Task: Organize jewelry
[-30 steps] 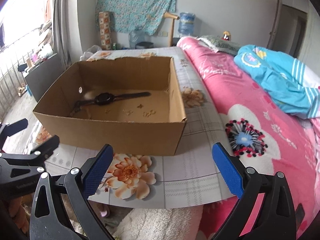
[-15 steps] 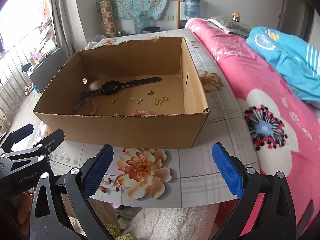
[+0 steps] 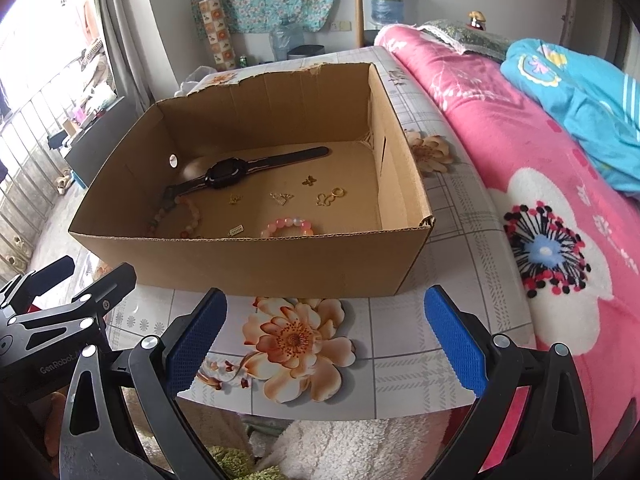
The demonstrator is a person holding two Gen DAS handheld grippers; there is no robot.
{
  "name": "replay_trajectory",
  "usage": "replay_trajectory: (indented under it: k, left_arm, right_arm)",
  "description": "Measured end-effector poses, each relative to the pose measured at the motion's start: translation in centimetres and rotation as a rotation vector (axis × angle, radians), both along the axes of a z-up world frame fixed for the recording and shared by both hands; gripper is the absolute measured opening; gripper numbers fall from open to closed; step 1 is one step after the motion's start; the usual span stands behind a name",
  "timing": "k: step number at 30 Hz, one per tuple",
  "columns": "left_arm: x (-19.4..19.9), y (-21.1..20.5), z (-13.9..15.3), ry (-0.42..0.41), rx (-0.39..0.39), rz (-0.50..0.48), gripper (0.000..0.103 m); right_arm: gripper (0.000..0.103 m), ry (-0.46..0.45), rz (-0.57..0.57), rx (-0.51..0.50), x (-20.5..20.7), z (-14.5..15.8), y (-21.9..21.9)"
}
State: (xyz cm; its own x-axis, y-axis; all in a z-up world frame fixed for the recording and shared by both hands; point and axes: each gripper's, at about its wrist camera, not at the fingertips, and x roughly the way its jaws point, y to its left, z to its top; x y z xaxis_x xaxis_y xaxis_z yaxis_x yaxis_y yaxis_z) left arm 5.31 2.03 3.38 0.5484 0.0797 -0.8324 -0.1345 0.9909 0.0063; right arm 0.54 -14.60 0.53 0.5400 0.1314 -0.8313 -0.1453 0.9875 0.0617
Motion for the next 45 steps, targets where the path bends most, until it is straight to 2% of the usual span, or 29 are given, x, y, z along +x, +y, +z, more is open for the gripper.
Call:
replay_trajectory:
  k: [16, 45]
  left_arm:
    - [0.2, 0.7, -0.8, 0.031, -0.019, 0.017, 0.098]
    - [0.0, 1.8, -0.6, 0.026, -0.035, 0.022, 0.097]
  right_arm:
    - [0.095, 0.005, 0.007, -0.010, 0.3, 0.2, 0.8]
    - [0.095, 0.011, -0.009, -0.023, 0.7, -0.1, 1.1]
